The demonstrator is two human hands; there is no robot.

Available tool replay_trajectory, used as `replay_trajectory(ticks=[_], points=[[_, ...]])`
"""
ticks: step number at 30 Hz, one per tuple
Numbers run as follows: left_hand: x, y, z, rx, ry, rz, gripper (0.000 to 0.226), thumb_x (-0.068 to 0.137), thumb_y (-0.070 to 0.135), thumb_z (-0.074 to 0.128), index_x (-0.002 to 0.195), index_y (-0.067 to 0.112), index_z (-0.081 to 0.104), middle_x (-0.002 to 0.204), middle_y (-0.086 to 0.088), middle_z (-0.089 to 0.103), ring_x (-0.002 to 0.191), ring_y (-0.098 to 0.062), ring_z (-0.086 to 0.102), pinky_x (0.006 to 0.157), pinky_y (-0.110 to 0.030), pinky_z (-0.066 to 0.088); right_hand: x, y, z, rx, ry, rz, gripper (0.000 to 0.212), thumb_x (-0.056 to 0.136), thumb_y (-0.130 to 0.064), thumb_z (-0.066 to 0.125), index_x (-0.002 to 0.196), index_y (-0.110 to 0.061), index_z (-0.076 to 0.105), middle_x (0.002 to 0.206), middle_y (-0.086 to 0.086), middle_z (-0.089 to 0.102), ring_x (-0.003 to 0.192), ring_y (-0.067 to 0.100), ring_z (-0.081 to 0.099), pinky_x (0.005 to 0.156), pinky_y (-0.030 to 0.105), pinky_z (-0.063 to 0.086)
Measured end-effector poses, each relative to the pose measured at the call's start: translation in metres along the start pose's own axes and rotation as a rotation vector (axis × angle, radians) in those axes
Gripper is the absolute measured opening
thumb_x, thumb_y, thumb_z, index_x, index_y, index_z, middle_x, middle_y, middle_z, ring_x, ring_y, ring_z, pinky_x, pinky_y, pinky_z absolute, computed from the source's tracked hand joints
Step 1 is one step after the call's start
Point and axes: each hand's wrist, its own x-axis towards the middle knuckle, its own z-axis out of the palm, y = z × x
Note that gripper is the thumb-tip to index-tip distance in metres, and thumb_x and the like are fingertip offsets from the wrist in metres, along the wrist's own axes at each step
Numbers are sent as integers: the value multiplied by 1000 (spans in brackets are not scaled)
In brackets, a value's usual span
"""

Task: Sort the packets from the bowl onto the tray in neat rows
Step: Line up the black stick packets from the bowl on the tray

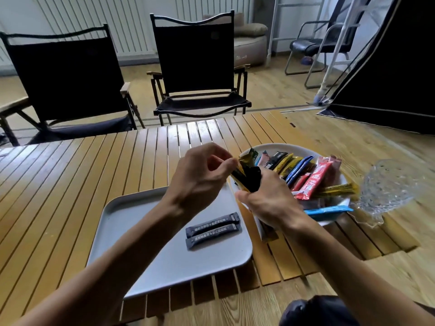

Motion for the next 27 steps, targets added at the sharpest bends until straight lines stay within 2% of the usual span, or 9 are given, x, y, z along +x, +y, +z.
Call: replay_trajectory(ticks=[2,5,7,10,15,18,20,23,27], points=[[1,-3,-1,-39,15,-55,13,86,17,65,98,16,60,86,2,69,77,-5,67,70,-19,56,0,1,0,-20,-4,-12,32,86,-23,71,112,-17,53,90,-8,57,83,8,56,66,12,41],[-2,-13,-19,-65,126,-116,20,88,15,63,107,16,59,87,3,67,75,-2,66,66,-13,53,0,2,-5,31,-17,22,32,84,-22,73,112,-18,58,100,-2,64,94,16,61,78,21,50],[-6,-26,-36,-107,204,-226,20,89,16,61,109,15,61,88,1,67,74,-2,65,61,-13,51,2,4,-12,40,14,46,22,84,-20,73,103,-19,60,92,0,66,85,15,65,70,19,51],[-22,-50,-43,-182,215,-418,16,90,14,60,105,12,65,91,-4,69,77,-10,63,59,-16,44,7,8,-25,34,81,71,20,86,-18,72,101,-20,59,87,-2,65,71,1,60,51,10,39],[-46,-80,-20,-157,166,-549,8,89,16,61,93,16,69,87,-2,70,83,-12,60,66,-23,42,12,9,-31,63,121,79,24,86,-16,71,104,-19,55,89,-4,61,82,10,59,62,14,42],[-52,-97,-6,48,59,-529,7,87,25,65,87,20,69,83,3,71,83,-12,64,70,-27,49,12,10,-30,52,131,78,27,87,-17,71,109,-17,56,90,-5,60,90,15,60,65,15,44],[-53,-105,-1,307,9,-445,16,87,34,63,93,20,69,92,2,69,86,-13,61,74,-30,50,13,11,-30,47,134,81,27,87,-18,71,110,-16,57,90,-5,61,91,15,61,68,17,46],[-55,-101,9,497,3,-236,33,90,39,56,116,21,62,119,0,59,110,-16,49,95,-33,39,15,13,-29,34,137,77,26,86,-19,72,108,-16,59,90,-4,63,87,12,61,67,17,46],[-58,-89,36,498,-201,-30,49,97,38,43,143,23,37,151,3,33,138,-14,29,113,-28,21,14,13,-27,9,132,72,17,86,-21,72,98,-18,60,86,-5,63,74,0,57,55,10,39]])
